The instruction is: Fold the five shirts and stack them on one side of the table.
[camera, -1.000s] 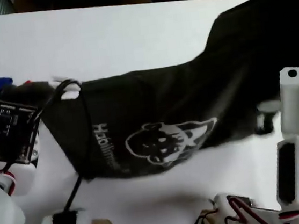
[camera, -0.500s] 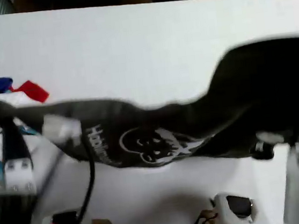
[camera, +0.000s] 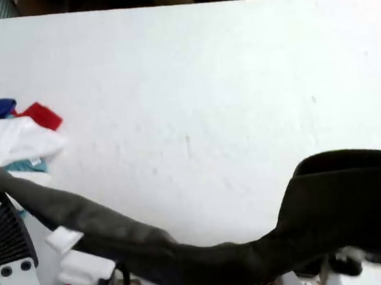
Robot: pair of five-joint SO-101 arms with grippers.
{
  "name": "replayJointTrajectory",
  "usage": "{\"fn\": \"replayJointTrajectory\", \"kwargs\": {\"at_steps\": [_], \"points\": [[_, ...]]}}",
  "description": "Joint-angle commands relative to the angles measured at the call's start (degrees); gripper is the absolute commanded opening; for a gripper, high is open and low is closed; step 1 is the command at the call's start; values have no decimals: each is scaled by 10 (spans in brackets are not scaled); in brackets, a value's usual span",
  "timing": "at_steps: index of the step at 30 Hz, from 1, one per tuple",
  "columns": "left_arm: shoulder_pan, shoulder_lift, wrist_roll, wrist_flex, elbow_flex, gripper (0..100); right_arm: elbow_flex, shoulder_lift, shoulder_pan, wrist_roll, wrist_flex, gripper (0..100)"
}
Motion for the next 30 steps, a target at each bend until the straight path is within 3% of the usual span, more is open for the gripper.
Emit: {"fn": "replayJointTrajectory", "kwargs": {"at_steps": [1,6,10,17,24,30], "points": [[-11,11,4,-35,49,25,41,59,2,-25,-10,18],[-11,47,5,-120,208,25,156,122,0,-47,-21,18],[-11,80,5,-233,341,25,265,182,-22,-48,-34,18],[-11,175,2,-429,495,25,441,296,-46,-44,-157,18],[-10,342,2,-570,492,25,459,456,-46,-44,-276,18],[-11,516,2,-568,356,25,342,592,-53,-44,-282,18]]}}
